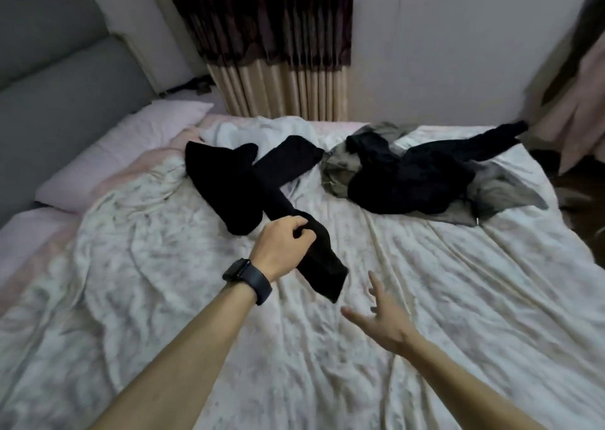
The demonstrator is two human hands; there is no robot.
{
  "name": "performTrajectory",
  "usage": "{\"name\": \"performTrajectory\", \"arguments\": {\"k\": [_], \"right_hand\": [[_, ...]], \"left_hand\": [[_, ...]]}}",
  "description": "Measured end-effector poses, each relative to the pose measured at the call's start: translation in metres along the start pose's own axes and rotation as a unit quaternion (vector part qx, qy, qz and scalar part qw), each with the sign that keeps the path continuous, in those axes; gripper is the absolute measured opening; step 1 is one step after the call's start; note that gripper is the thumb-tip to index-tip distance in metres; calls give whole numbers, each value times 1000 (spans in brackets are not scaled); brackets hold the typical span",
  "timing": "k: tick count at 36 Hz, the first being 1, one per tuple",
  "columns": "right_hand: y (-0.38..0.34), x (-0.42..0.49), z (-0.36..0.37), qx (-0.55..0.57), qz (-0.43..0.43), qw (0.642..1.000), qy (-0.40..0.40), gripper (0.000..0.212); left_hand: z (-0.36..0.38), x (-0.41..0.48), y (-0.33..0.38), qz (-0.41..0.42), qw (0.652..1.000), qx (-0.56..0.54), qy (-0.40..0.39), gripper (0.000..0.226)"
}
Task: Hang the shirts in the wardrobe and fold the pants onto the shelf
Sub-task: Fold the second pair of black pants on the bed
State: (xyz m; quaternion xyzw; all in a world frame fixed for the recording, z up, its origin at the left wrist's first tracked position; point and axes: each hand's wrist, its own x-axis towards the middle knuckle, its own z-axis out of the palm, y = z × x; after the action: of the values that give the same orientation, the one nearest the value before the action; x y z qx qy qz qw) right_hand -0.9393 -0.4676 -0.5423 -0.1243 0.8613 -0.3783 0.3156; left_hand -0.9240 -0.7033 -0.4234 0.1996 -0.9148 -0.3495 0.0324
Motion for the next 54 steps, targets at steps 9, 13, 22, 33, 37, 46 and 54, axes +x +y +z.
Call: {"name": "performTrajectory", "arguments": {"k": [9,13,22,33,37,46,54], "right_hand": [[-135,-129,-121,58,-172,968,172,105],[-190,-199,-179,35,-241,942,231,65],[-185,-310,-258,-13,-231,886,401,8],[25,-324,-169,-75,79,971,211,46],[54,-321,-100,-68,124,979,150,66],[74,-277,26,-81,168,982,-2,78],[60,-209,72,-178,182,967,-3,80]], "left_hand": [[-135,-90,168,81,995,-51,28,24],[-177,-141,254,134,990,-51,-10,16],[-164,-203,353,165,985,-60,6,14],[7,-250,203,10,981,-19,-191,11],[50,-269,134,-28,971,14,-237,19],[96,-252,1,-106,938,96,-315,39],[96,-193,-75,-158,939,64,-300,49]]}}
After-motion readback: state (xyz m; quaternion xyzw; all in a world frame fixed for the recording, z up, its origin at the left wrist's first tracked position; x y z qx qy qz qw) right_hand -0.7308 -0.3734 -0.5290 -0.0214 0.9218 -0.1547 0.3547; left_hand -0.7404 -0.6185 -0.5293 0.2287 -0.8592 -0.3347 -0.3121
